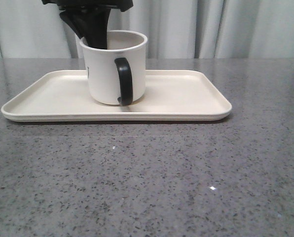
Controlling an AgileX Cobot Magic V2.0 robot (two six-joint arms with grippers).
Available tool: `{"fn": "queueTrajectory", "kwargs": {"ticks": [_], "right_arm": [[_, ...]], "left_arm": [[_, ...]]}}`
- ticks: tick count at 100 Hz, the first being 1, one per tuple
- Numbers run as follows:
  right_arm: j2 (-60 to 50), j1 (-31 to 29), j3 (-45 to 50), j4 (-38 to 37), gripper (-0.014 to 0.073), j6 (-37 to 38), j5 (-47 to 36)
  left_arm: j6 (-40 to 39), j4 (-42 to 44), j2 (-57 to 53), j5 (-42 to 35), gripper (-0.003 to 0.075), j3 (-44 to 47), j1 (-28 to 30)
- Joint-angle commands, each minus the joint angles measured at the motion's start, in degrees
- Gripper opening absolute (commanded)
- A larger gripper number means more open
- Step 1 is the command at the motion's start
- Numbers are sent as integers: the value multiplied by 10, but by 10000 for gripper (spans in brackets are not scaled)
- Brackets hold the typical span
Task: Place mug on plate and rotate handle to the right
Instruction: 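Open the left gripper and raise it out of the mug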
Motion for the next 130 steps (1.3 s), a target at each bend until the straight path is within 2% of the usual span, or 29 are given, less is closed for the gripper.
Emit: {"fn": "queueTrajectory", "kwargs": {"ticks": [1, 46, 58, 77, 84, 130], "right_arm": [[-1, -1, -17, -4, 446, -2, -40], [-1, -1, -17, -4, 446, -2, -39], [-1, -1, -17, -4, 446, -2, -39], [-1, -1, -17, -4, 446, -2, -39], [-1, -1, -17, -4, 446, -2, -39], [-1, -1, -17, -4, 446, -2, -38]], "left_arm": [[0, -9, -20, -14, -20, -13, -5], [0, -7, -20, 3, 1, -13, -5], [0, -12, -20, 3, 115, -14, -5], [0, -15, -20, 4, 423, -14, -5], [0, -15, -20, 18, 484, -19, -5], [0, -16, -31, 34, 473, -144, -5]]}}
